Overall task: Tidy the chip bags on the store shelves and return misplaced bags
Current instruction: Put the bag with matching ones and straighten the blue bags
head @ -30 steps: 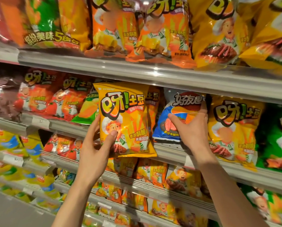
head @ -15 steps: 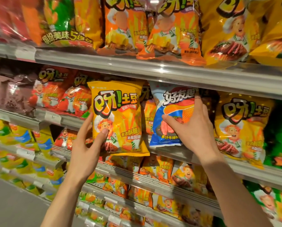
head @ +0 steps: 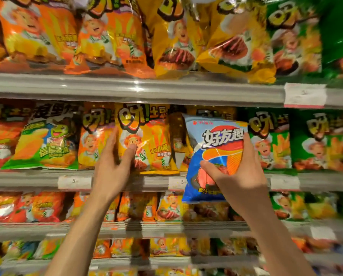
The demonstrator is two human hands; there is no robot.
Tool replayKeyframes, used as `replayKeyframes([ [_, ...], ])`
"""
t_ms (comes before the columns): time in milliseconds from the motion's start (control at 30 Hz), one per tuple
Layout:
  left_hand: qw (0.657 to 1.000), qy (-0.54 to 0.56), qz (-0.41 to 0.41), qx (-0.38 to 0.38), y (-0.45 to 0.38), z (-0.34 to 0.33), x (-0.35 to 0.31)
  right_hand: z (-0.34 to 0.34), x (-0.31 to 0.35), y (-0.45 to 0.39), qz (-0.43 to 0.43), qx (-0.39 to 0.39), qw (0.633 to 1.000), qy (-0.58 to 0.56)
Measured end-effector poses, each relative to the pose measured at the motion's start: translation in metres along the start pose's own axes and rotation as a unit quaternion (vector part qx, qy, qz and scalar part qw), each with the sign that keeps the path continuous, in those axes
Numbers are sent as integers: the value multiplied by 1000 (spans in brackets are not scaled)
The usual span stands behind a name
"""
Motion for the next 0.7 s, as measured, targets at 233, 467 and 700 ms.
replayKeyframes([
  [233,982,-176,-66,36,-8,-39,1,11,-27,-1,55,-47,997,15],
  [467,947,-294,-131,7,-11,-58,-2,11,-39,-6,19,9,998,-64],
  [700,994,-60,-79,-47,45,-39,-44,13,-34,-3,0,42,980,-194],
])
Point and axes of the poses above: each hand's wrist, its own y-axis away from the middle knuckle, its own z-axis out of the back of the hand, x = y × z, the point moved 3 cm from there along -y, towards the middle knuckle, and after that the axes turned 10 degrees about -x, right-handed, at the moved point
